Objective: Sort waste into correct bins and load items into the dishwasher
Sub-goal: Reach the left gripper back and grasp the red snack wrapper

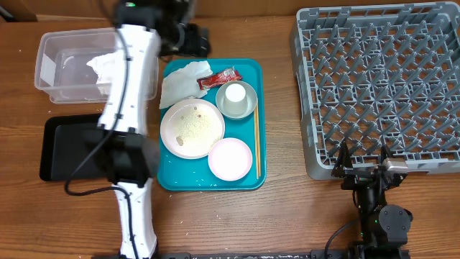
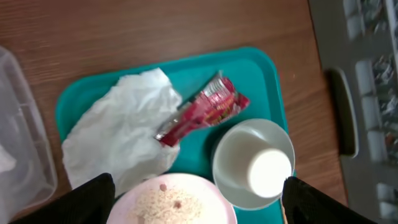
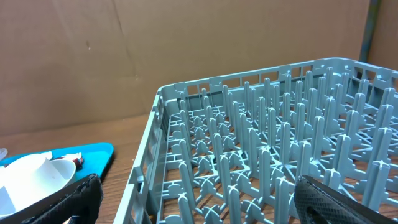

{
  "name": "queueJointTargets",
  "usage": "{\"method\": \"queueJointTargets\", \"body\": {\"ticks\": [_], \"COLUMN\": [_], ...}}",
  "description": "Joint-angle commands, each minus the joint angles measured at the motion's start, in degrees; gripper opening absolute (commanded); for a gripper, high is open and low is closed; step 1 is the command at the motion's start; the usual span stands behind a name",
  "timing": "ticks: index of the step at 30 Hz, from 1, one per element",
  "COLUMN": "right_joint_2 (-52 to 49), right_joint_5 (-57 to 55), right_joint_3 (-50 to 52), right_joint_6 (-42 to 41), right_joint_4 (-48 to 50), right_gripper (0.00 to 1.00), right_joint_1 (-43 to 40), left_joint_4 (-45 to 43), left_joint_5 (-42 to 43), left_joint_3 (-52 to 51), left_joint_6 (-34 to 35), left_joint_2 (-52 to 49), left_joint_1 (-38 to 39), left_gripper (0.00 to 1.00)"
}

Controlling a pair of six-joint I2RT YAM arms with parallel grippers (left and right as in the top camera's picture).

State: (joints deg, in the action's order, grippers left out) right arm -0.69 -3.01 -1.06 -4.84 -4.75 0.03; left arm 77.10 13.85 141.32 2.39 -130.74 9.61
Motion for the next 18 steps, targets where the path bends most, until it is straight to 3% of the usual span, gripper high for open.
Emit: {"method": "queueJointTargets", "body": {"ticks": [1,12,18], "right_joint_2": [0.5,0.5,0.5], "right_joint_5": [-0.3,-0.3,-0.3], "right_joint_3": [0.6,0.6,0.6], "right_joint_6": [0.2,0.2,0.2], "right_joint_4": [0.2,0.2,0.2], "right_gripper": [1.00,1.00,1.00], "right_joint_1": [-0.2,-0.2,-0.2], "left_joint_4": [1.3,2.6,0.6], "left_joint_5": [-6.7,-4.2,-4.4], "left_joint_3": [0.0,0.0,0.0], "left_joint_6": [-4.1,-3.2,2.6], "left_joint_2": [-2.9,-15.5,-17.3], "left_joint_1": [1.6,2.5,2.4], "left_gripper": [0.88,0.85,0.81]}}
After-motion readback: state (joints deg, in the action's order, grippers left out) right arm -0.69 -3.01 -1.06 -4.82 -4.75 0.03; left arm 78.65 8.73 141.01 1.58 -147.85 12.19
